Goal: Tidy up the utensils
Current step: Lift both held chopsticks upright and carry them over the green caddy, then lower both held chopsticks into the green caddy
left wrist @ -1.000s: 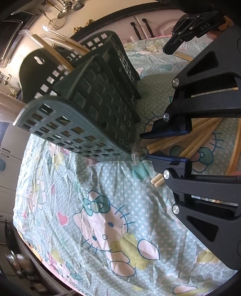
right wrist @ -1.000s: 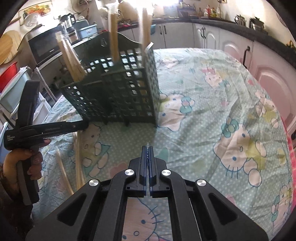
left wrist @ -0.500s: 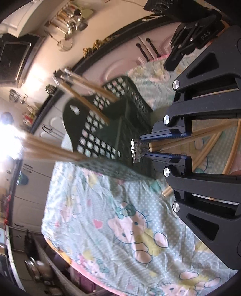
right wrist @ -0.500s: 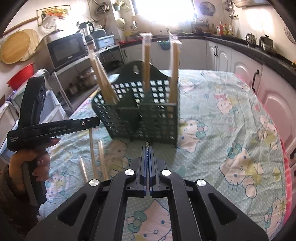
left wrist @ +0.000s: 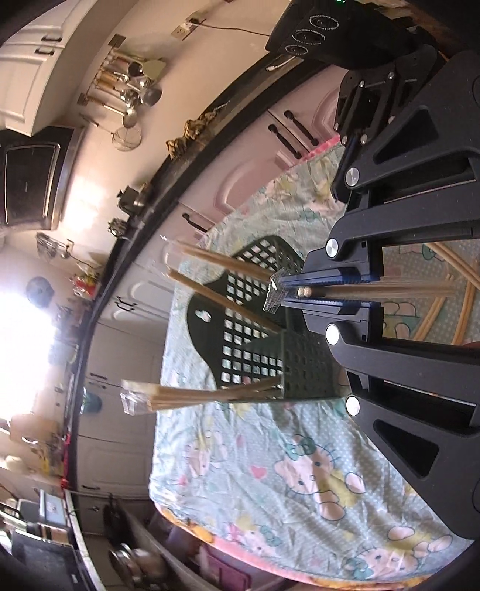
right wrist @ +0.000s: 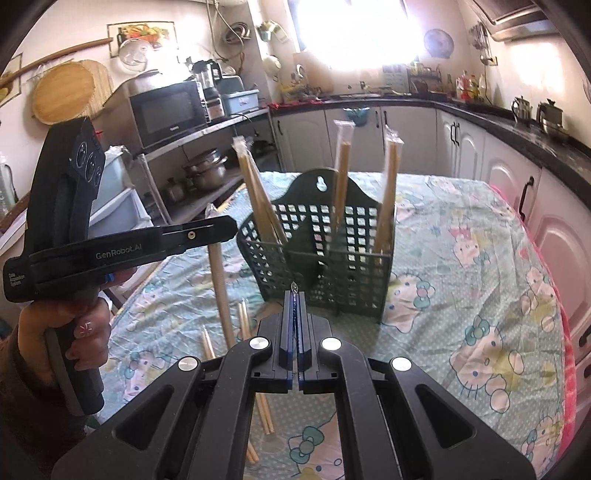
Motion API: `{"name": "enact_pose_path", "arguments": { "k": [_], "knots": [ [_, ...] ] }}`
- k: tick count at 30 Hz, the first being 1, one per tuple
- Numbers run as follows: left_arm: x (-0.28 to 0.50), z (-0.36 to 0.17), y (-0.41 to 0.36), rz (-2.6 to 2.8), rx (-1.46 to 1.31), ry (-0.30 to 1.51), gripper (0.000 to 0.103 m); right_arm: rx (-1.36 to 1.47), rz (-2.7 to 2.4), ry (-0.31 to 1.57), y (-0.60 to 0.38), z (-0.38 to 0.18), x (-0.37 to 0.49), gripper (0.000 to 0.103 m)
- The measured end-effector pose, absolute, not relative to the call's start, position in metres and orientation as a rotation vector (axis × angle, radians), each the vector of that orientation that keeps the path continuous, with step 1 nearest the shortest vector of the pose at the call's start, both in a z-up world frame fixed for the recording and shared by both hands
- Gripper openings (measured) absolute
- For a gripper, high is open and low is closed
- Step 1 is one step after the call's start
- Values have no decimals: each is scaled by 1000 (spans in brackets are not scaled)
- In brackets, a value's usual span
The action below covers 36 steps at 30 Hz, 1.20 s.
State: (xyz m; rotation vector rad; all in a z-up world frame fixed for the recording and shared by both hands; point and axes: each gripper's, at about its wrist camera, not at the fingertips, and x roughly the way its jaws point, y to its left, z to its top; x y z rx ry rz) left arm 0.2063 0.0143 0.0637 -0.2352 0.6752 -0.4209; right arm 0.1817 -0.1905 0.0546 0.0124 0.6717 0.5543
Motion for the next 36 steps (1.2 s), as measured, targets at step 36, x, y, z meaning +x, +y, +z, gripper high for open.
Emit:
{"name": "enact_pose_path", "arguments": {
  "k": [36],
  "knots": [
    [196,175,39,-335,-188,356,3,-33,592,395,-188,167,182,2]
  ]
}}
